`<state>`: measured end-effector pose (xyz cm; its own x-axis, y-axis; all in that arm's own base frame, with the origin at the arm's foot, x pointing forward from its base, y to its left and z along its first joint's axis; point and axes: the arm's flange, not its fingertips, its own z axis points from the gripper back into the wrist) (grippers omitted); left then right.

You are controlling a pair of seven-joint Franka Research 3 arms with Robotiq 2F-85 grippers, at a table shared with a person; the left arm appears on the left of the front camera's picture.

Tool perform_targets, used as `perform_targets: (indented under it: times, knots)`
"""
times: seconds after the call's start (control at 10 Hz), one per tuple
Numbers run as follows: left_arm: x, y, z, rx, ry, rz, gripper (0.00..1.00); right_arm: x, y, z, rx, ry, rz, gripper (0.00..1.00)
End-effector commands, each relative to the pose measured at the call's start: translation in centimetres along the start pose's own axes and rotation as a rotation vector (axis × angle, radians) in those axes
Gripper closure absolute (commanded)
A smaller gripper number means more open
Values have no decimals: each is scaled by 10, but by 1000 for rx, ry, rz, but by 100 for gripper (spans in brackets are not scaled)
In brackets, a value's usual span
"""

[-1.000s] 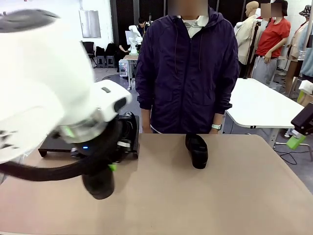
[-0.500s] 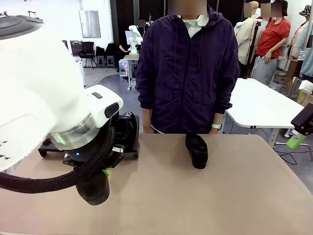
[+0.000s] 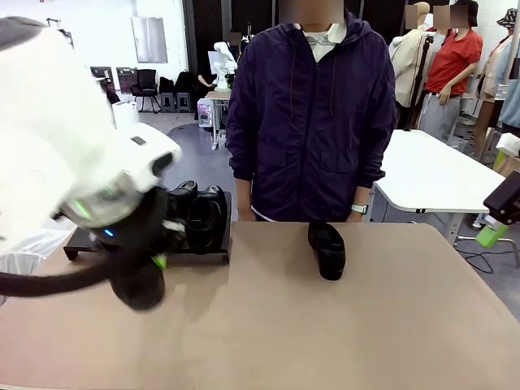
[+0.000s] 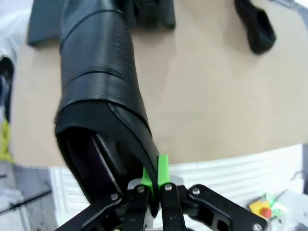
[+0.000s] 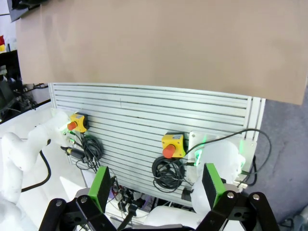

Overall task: Organize the shoes by placing them on the stand.
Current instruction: Place the Shoe from the middle of the table onto the Shoes Stand.

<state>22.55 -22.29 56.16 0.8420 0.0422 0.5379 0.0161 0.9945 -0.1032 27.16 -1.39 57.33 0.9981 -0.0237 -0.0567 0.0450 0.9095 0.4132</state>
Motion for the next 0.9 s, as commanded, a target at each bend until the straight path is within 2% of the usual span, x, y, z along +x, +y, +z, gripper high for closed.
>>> perform_targets:
  times: [0.0,0.1,0.3,0.4,0.5,0.6,0.7,0.8]
  knots:
    - [50,86,-24,-57,-193,-132,100,1,1,4,18,5,25,0]
    - [64,124,-49,-35,-195,-194,100,1,1,4,18,5,25,0]
    - [72,172,-69,-14,-104,-187,100,1,1,4,18,5,25,0]
    - [75,194,-75,76,-79,-192,100,1,1,4,18,5,25,0]
    - [78,211,-77,110,-69,-158,100,1,1,4,18,5,25,0]
    - [82,225,-72,202,-93,-65,100,1,1,4,18,5,25,0]
    - [112,201,-76,57,-55,-163,100,1,1,4,18,5,25,0]
    - [112,201,-76,57,-55,-163,100,1,1,4,18,5,25,0]
